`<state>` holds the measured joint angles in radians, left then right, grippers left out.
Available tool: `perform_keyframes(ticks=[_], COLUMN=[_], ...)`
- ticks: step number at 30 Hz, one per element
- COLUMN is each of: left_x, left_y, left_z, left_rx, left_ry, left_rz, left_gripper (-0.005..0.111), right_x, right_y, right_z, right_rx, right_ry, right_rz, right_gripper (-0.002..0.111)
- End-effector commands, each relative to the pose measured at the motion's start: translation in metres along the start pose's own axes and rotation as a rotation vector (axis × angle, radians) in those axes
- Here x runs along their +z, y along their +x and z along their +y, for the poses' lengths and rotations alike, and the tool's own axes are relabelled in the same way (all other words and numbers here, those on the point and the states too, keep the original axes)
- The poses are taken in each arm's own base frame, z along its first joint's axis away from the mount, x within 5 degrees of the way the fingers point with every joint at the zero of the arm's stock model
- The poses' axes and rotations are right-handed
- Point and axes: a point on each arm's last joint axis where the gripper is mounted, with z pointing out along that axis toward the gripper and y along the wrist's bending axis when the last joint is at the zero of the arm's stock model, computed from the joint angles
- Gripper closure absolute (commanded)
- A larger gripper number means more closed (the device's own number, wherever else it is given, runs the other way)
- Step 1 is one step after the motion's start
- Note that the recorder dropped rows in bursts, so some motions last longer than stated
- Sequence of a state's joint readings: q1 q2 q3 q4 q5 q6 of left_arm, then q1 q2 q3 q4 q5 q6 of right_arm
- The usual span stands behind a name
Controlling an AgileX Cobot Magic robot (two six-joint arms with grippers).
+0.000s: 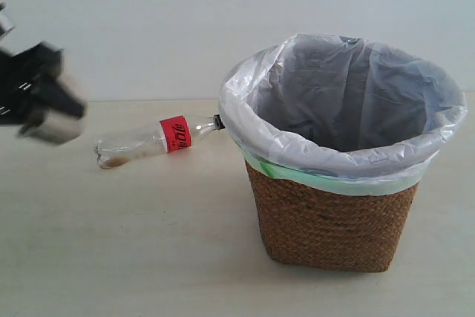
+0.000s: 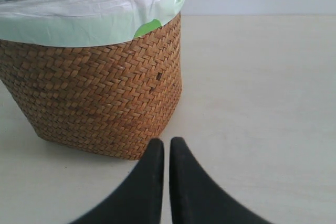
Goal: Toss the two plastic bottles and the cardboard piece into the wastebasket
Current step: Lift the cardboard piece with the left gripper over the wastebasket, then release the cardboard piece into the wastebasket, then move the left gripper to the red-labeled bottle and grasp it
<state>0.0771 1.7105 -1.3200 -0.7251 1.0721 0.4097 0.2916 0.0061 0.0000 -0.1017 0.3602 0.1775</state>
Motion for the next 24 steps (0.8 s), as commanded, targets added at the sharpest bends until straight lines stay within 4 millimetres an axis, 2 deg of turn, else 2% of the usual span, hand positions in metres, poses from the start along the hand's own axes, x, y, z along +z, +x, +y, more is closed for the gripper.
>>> perform_keyframes(ticks=[1, 2, 3, 5, 7, 9, 11, 13, 15, 17, 19, 24], left_x=[-0.019, -0.029, -0.044, -0.046, -0.039, -0.029, -0.022, -0.019, -0.019, -0.014, -0.007, 0.029], left_y=[-0.033, -0.037, -0.04, -0.03, -0.024, -0.024, -0.027, -0.027, -0.024, -0.03, -0.033, -0.033], left_z=[-0.162, -0.182, -0.207, -0.226, -0.227, -0.209, -0.18, -0.152, -0.131, -0.118, -0.111, -0.088], left_rx=[0.246, 0.26, 0.285, 0.321, 0.361, 0.333, 0.314, 0.295, 0.296, 0.331, 0.342, 0.336], left_ry=[0.709, 0.74, 0.747, 0.735, 0.675, 0.468, 0.166, -0.141, -0.346, -0.468, -0.514, -0.566], left_rz=[-0.309, -0.356, -0.387, -0.309, -0.255, -0.201, -0.162, -0.099, -0.022, -0.015, 0.002, 0.111], left_gripper=[0.032, 0.025, 0.025, 0.027, 0.027, 0.027, 0.027, 0.027, 0.027, 0.027, 0.027, 0.027], right_x=[0.0, 0.0, 0.0, 0.0, 0.0, 0.0, 0.0, 0.0, 0.0, 0.0, 0.0, 0.0], right_y=[0.0, 0.0, 0.0, 0.0, 0.0, 0.0, 0.0, 0.0, 0.0, 0.0, 0.0, 0.0], right_z=[0.0, 0.0, 0.0, 0.0, 0.0, 0.0, 0.0, 0.0, 0.0, 0.0, 0.0, 0.0], right_rx=[-0.006, -0.006, -0.006, -0.006, -0.006, -0.006, -0.006, -0.006, -0.006, -0.006, -0.006, -0.006], right_ry=[0.004, 0.004, 0.004, 0.004, 0.004, 0.004, 0.004, 0.004, 0.004, 0.004, 0.004, 0.004], right_rz=[-0.009, -0.009, -0.009, -0.009, -0.009, -0.009, -0.009, -0.009, -0.009, -0.009, -0.009, -0.009], right_gripper=[0.108, 0.108, 0.108, 0.108, 0.108, 0.108, 0.108, 0.108, 0.108, 0.108, 0.108, 0.108])
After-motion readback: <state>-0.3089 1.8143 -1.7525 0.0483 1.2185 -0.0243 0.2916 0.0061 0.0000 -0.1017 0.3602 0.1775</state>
